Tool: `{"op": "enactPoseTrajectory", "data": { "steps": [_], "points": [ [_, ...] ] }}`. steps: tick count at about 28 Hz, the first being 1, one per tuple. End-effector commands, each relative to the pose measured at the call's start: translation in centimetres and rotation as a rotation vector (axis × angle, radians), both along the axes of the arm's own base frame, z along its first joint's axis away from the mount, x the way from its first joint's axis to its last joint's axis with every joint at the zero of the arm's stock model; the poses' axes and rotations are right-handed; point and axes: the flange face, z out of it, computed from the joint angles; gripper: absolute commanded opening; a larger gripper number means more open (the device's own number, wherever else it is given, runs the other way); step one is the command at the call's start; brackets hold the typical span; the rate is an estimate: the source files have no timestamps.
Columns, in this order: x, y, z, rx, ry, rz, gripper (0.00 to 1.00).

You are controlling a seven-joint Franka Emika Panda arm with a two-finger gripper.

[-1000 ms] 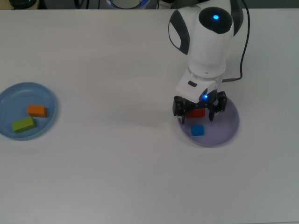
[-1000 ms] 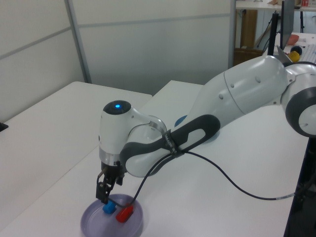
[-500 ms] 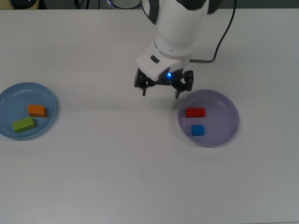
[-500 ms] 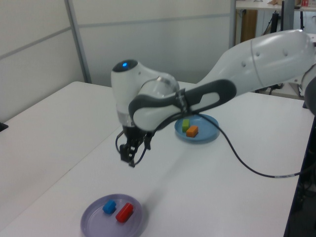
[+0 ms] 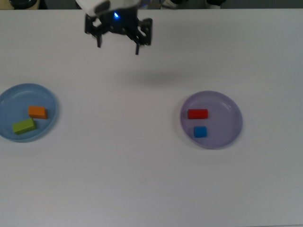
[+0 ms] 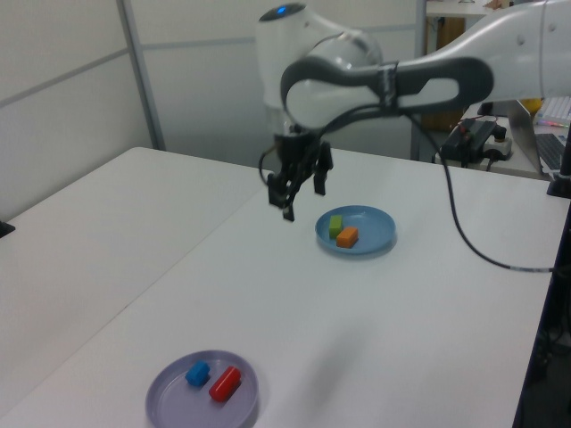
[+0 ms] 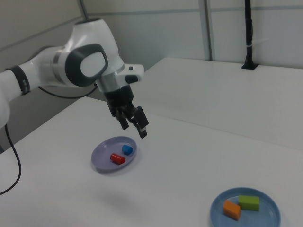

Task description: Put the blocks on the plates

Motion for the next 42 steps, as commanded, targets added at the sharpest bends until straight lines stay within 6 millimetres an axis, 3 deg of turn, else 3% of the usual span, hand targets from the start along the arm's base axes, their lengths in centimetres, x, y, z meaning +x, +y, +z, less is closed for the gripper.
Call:
{"op": "enactPoseTrajectory", "data": {
  "steps": [1,9,29,42],
  "points": [
    [-2.1,-2.0,2.0,0.022,-0.003,0.031,1.00],
    [-3.9,-3.5,3.2,0.023,0.011,0.070,1.00],
    [-3.2,-3.5,2.6,0.041,0.021,0.108,1.00],
    [-3.5,-3.4,4.4,0.043,0.024,0.173,1.00]
  ]
}}
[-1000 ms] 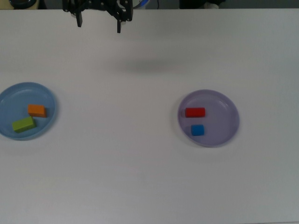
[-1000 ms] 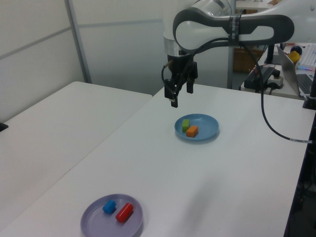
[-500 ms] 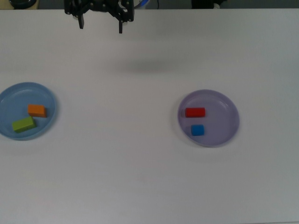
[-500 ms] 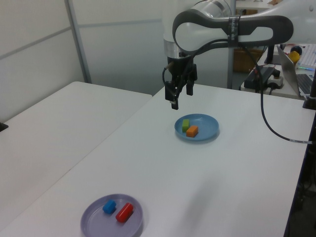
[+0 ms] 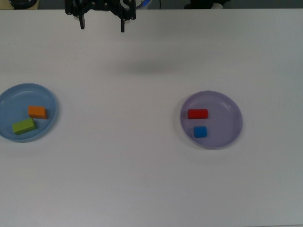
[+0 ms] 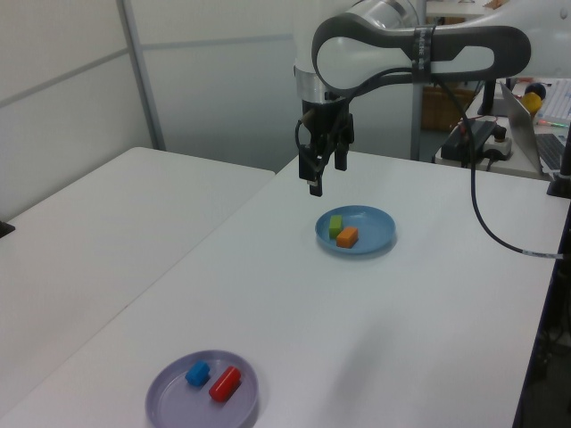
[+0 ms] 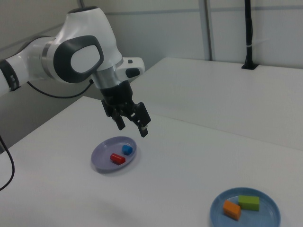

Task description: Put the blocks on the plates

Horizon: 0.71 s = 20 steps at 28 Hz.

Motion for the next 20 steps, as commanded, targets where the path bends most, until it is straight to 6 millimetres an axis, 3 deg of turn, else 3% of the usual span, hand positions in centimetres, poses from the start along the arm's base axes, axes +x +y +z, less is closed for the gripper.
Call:
{"op": "enactPoseTrajectory", "data": {
  "steps": [1,5,20],
  "points": [
    [-0.54,-0.07,1.28,0.025,0.012,0.026,1.00],
    [-0.50,0.14,2.13,0.070,-0.007,0.025,1.00],
    [-0.70,0.12,1.96,0.110,0.011,0.041,1.00]
  ]
}}
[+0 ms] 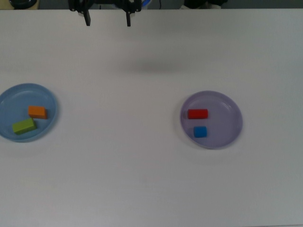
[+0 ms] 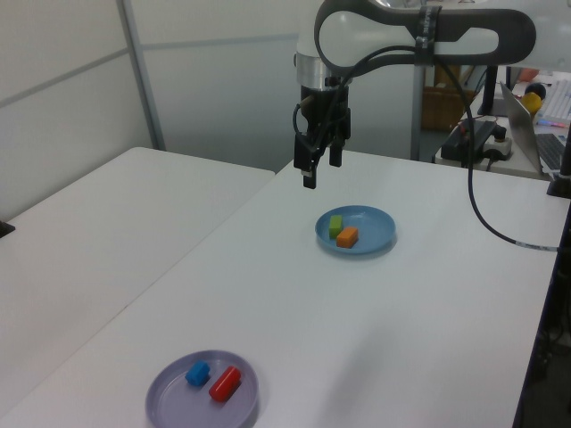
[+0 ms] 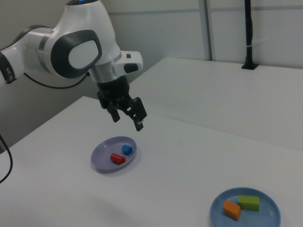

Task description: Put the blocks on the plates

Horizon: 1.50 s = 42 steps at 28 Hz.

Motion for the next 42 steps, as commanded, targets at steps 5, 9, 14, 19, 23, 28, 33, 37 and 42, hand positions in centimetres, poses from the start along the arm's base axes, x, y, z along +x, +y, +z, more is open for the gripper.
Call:
{"op": "enactPoseTrajectory", "data": {
  "steps": [5,9,14,19,23,28,33,37,42],
  "points": [
    [-0.6,-0.1,0.3,0.021,0.032,0.044,1.00],
    [-0.6,-0.1,0.3,0.021,0.032,0.043,1.00],
    [-0.6,-0.1,0.3,0.021,0.032,0.043,1.00],
    [-0.5,0.5,0.1,0.022,0.036,0.052,1.00],
    [-0.5,1.8,-0.1,0.024,0.039,0.067,1.00],
    [-0.5,3.8,-0.1,0.025,0.041,0.098,1.00],
    [-0.6,4.1,0.0,0.034,0.038,0.102,1.00],
    [-0.6,4.5,0.1,0.035,0.037,0.107,1.00],
    [-0.6,4.7,0.1,0.035,0.037,0.112,1.00]
  ]
}}
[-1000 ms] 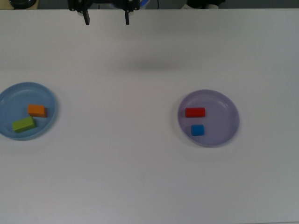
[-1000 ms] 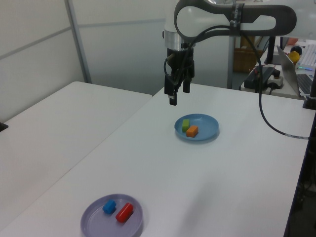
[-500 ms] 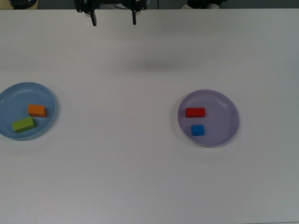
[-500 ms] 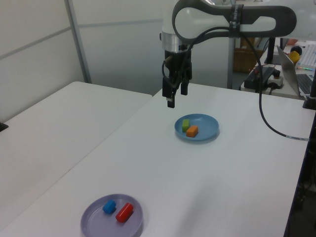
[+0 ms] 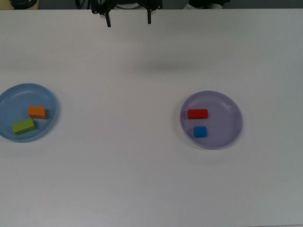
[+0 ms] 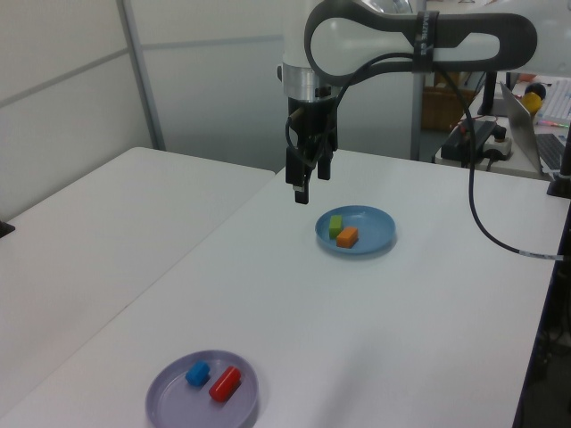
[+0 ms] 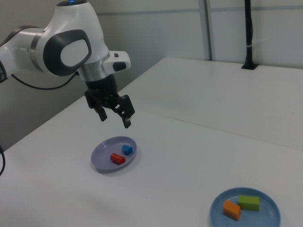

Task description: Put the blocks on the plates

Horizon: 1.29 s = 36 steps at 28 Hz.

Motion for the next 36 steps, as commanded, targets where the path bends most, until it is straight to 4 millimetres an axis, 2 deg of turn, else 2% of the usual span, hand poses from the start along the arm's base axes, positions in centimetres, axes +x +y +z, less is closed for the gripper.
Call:
{"op": "enactPoseTrajectory", "data": {
  "steps": [1,36],
  "points": [
    [-0.43,0.32,0.34,0.022,0.020,0.013,1.00],
    [-0.24,0.13,-0.01,0.009,0.025,0.013,1.00]
  ]
}}
